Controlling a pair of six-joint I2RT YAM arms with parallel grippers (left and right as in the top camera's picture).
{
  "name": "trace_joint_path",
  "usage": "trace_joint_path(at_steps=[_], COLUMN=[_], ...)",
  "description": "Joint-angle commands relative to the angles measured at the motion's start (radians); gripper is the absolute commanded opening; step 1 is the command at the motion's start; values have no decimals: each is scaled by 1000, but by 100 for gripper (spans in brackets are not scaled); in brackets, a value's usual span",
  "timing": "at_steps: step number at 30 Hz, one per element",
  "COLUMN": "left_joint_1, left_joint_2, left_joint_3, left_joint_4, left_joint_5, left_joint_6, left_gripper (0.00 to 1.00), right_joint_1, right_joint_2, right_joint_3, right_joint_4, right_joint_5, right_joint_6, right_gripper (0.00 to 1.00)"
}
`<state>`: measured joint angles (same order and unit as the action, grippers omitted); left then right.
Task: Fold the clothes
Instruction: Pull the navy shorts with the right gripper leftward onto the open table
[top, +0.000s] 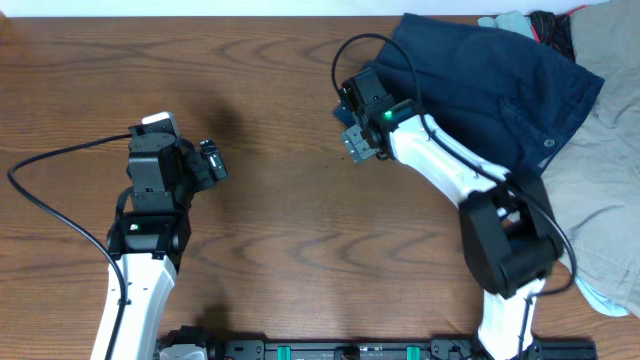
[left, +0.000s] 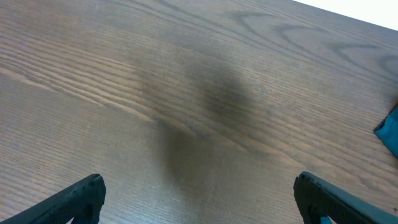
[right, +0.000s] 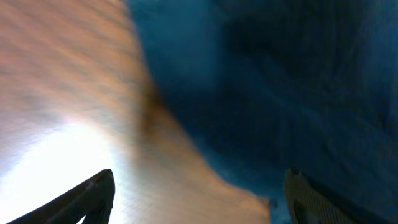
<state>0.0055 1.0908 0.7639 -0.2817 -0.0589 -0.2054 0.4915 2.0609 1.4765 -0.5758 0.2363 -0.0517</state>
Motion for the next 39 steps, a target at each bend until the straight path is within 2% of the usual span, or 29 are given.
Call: trace_joint_path(at_steps=[1, 4, 6, 8, 9, 10, 12, 14, 17, 22, 25, 28, 29, 30, 34, 36, 39], left_joint_1=[5, 5, 5, 5, 5, 5, 5, 5, 5, 5, 5, 5, 5, 5, 5, 5, 5], left_joint_2=[1, 1, 1, 1, 1, 1, 1, 1, 1, 1, 1, 1, 1, 1, 1, 1, 1], left_joint_3=[24, 24, 24, 24, 24, 24, 24, 24, 24, 24, 24, 24, 24, 24, 24, 24, 24], left_joint_4=[-2, -2, -2, -2, -2, -2, -2, -2, -2, -1, -1, 3, 6, 10, 32, 39, 40], left_joint_5=[-1, -1, -1, -1, -1, -1, -1, -1, -1, -1, -1, -1, -1, -1, -1, -1, -1], left_joint_6=[-2, -2, -2, -2, -2, -2, -2, -2, -2, -2, -2, -2, -2, -2, -2, -2, -2], left_gripper=[98, 98, 98, 98, 98, 98, 98, 98, 98, 98, 98, 98, 98, 98, 98, 98, 98], right_joint_1=[-31, -58, -73, -80, -81, -81, -81, -81, -71, -18, 39, 99, 118, 133, 180, 184, 167], right_joint_2=[44, 92, 118, 134, 134, 133, 116, 94, 53, 10, 10, 11, 11, 11, 11, 11, -2], right_joint_3=[1, 1, 1, 1, 1, 1, 5, 21, 83, 212, 241, 241, 241, 241, 241, 241, 245], right_joint_4=[44, 106, 119, 111, 108, 109, 126, 138, 132, 68, 23, -60, -93, -118, -161, -161, -162], right_joint_5=[110, 103, 64, 29, 25, 26, 26, 24, -66, -593, -766, -763, -759, -743, -533, -408, -233], right_joint_6=[-17, -17, -17, -17, -17, -17, -17, -17, -18, -34, -41, -65, -97, -123, -144, -112, -7], right_gripper=[85, 84, 75, 54, 34, 24, 9, 2, 1, 1, 5, 6, 9, 17, 21, 22, 33])
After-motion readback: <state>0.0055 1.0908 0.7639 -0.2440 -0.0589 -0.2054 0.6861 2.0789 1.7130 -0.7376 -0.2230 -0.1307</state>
